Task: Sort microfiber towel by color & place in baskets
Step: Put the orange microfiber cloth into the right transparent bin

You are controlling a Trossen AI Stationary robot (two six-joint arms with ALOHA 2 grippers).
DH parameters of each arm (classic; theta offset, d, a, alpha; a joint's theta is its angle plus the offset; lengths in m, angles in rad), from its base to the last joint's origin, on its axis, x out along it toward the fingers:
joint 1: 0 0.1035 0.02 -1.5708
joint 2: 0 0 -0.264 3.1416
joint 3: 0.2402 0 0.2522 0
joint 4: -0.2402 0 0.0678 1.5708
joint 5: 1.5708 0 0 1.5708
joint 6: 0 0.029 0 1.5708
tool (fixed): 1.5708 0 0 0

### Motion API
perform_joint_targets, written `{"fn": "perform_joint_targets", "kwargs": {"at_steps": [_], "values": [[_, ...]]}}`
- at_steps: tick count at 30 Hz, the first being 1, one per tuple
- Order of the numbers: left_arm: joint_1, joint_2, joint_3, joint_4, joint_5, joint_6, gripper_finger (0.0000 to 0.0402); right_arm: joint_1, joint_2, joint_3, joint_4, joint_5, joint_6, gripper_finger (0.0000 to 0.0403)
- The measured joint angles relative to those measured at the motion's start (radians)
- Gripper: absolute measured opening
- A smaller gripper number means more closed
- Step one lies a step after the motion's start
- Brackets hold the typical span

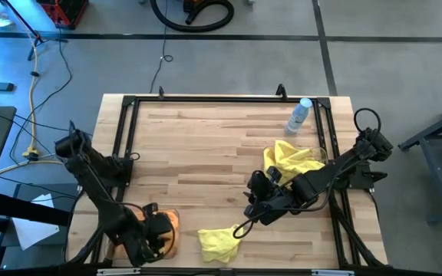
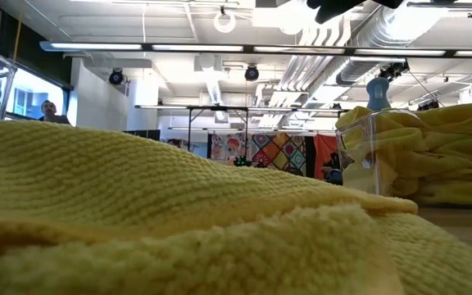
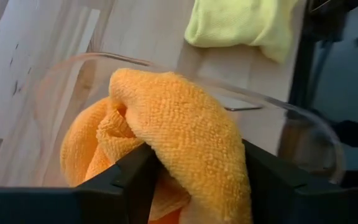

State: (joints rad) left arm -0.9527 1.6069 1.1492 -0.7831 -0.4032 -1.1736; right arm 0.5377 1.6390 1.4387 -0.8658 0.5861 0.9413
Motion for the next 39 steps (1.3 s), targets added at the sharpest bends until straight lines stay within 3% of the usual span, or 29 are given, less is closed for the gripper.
{"fn": "perform_joint_targets", "kwargs": {"at_steps": [11,21,33,39], "values": [[0.001,-0.133,0.0,-0.094,0.036,0.003,0.0191,0.0,0.0,0.0,0.0,0.0,0.002,0.0114],[0.001,-0.117,-0.008,-0.102,0.044,0.066,0.0191,0.0,0.0,0.0,0.021,0.001,0.029,0.0114],[-0.078,-0.156,-0.008,-0.161,0.092,-0.153,0.019,0.0,0.0,0.0,0.021,0.01,0.056,0.0114],[-0.126,-0.103,-0.008,-0.196,0.096,-0.253,0.019,0.0,0.0,0.0,0.021,0.016,0.073,0.0114]]}}
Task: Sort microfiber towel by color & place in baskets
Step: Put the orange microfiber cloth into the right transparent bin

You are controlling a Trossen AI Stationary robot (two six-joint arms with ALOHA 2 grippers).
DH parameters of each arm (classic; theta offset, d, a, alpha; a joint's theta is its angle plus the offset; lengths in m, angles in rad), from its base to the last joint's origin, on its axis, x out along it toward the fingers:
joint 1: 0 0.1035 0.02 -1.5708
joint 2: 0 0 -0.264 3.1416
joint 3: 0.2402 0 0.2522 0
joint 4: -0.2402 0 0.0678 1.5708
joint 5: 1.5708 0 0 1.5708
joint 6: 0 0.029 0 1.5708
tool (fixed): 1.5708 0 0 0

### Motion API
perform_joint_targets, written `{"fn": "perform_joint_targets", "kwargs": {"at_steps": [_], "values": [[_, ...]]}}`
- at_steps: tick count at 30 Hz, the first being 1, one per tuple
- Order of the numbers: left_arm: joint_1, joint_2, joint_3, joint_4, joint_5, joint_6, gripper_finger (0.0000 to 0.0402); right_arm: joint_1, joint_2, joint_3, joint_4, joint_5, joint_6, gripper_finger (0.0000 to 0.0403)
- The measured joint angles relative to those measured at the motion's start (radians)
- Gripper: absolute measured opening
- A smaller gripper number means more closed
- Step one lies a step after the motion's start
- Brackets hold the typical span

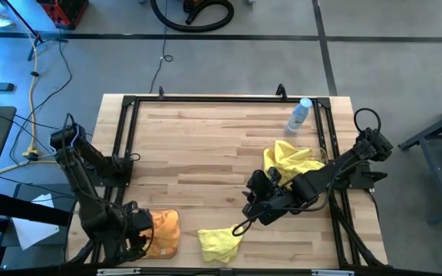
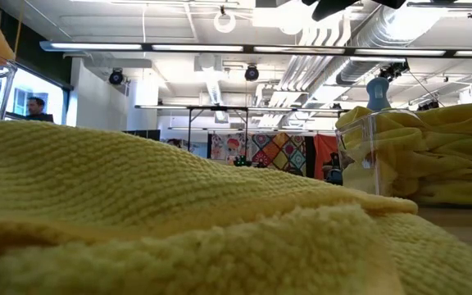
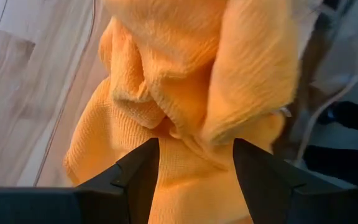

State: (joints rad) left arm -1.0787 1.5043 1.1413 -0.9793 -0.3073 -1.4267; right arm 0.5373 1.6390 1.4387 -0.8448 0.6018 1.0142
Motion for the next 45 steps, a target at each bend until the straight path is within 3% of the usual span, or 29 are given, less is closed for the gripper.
{"fn": "perform_joint_targets", "kwargs": {"at_steps": [14,23,27,33,45], "values": [[0.032,0.208,0.0,0.039,0.002,0.13,0.019,0.0,0.0,0.0,0.0,0.0,0.0,0.0114],[0.097,0.228,0.0,0.169,-0.038,0.22,0.019,0.0,0.0,0.0,0.0,0.0,0.0,0.0114],[0.123,0.228,0.0,0.186,-0.003,0.26,0.019,0.0,0.0,0.0,0.0,0.0,-0.001,0.0114],[0.137,0.192,0.0,0.177,0.071,0.257,0.019,0.0,0.0,0.0,-0.004,0.0,-0.013,0.0114],[0.136,-0.038,0.0,0.019,0.05,0.216,0.019,0.0,0.0,0.0,-0.004,-0.008,-0.014,0.0114]]}}
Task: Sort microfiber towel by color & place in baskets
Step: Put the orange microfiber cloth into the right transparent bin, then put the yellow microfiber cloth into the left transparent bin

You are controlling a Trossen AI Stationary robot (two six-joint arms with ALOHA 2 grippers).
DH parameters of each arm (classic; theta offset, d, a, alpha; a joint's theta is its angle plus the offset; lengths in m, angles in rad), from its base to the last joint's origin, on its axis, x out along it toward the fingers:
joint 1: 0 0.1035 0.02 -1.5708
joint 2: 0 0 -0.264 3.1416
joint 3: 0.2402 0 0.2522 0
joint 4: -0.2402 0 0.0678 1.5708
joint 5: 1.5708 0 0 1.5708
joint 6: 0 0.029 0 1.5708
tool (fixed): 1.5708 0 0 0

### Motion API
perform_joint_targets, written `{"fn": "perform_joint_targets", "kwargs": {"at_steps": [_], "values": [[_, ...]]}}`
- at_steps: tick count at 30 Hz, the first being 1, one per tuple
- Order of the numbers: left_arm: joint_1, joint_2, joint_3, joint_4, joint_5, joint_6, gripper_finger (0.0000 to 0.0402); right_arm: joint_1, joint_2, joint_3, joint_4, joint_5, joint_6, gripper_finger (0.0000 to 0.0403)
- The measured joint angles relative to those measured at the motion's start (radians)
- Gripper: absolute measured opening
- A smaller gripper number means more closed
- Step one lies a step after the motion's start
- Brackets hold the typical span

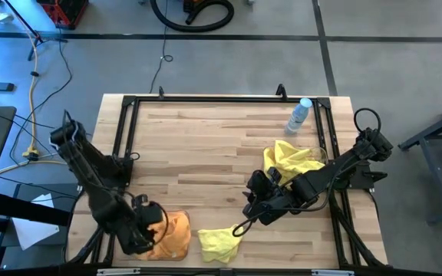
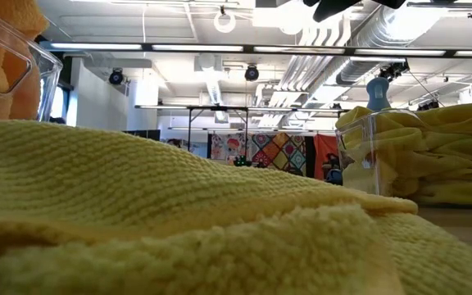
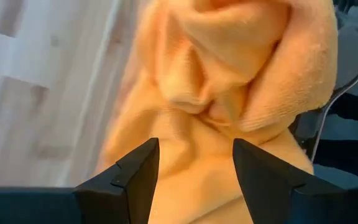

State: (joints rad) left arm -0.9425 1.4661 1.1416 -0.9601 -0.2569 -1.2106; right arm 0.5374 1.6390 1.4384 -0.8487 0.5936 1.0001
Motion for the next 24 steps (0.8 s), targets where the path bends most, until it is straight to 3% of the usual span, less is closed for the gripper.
{"fn": "perform_joint_targets", "kwargs": {"at_steps": [4,8,18,24], "values": [[-0.007,-0.07,0.0,-0.055,-0.044,0.029,0.019,0.001,0.0,0.0,0.022,-0.061,0.011,0.0114],[-0.021,-0.135,0.0,-0.112,-0.156,0.08,0.019,0.003,0.003,0.0,0.089,-0.175,-0.077,0.0114],[-0.026,-0.281,0.0,-0.257,-0.312,0.21,0.018,-0.007,0.126,0.003,0.444,-0.232,-0.194,0.0117],[-0.027,-0.383,-0.064,-0.267,-0.358,0.282,0.017,-0.023,0.245,0.144,0.38,-0.262,-0.167,0.0144]]}}
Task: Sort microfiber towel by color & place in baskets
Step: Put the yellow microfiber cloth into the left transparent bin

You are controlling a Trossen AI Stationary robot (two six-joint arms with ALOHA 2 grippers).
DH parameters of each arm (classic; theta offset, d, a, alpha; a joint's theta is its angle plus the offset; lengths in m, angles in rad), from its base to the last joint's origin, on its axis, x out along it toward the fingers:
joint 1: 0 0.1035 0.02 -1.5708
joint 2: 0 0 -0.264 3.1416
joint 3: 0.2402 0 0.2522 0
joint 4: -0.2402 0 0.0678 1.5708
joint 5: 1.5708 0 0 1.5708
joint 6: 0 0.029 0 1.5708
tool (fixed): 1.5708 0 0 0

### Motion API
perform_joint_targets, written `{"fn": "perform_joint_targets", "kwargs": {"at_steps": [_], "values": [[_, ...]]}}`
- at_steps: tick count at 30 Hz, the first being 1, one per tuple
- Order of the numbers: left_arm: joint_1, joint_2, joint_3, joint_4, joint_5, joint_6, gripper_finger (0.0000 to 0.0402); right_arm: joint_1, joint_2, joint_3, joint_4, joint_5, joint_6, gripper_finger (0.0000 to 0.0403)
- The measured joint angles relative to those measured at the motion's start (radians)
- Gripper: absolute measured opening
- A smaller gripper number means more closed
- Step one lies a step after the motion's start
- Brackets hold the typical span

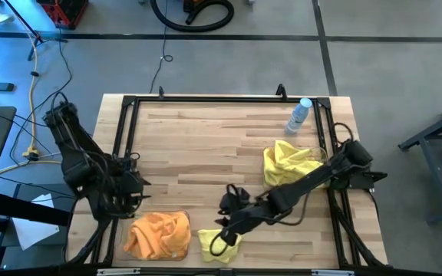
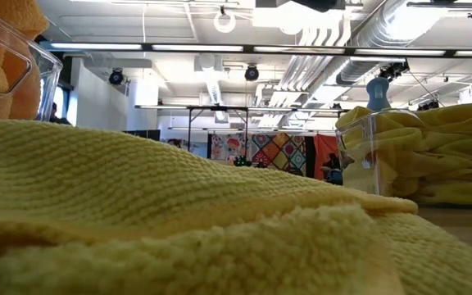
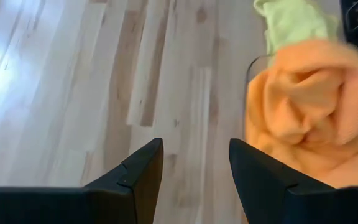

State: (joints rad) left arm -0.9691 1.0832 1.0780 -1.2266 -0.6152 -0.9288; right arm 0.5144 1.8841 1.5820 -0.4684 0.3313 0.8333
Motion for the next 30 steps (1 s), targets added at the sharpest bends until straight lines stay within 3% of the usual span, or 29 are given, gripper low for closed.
{"fn": "perform_joint_targets", "kwargs": {"at_steps": [8,15,21,30], "values": [[0.0,-0.174,-0.153,0.024,0.025,-0.03,0.0169,0.011,0.244,0.355,-0.345,-0.11,-0.052,0.0187],[0.0,-0.238,-0.169,0.026,0.025,-0.026,0.0169,0.038,0.434,0.578,-0.49,-0.216,-0.16,0.0204],[0.0,-0.251,-0.169,0.025,0.026,-0.021,0.0169,0.056,0.557,0.643,-0.537,-0.25,-0.161,0.0204],[0.0,-0.251,-0.17,0.025,0.027,-0.011,0.0169,0.053,0.63,0.645,-0.538,-0.25,-0.107,0.0194]]}}
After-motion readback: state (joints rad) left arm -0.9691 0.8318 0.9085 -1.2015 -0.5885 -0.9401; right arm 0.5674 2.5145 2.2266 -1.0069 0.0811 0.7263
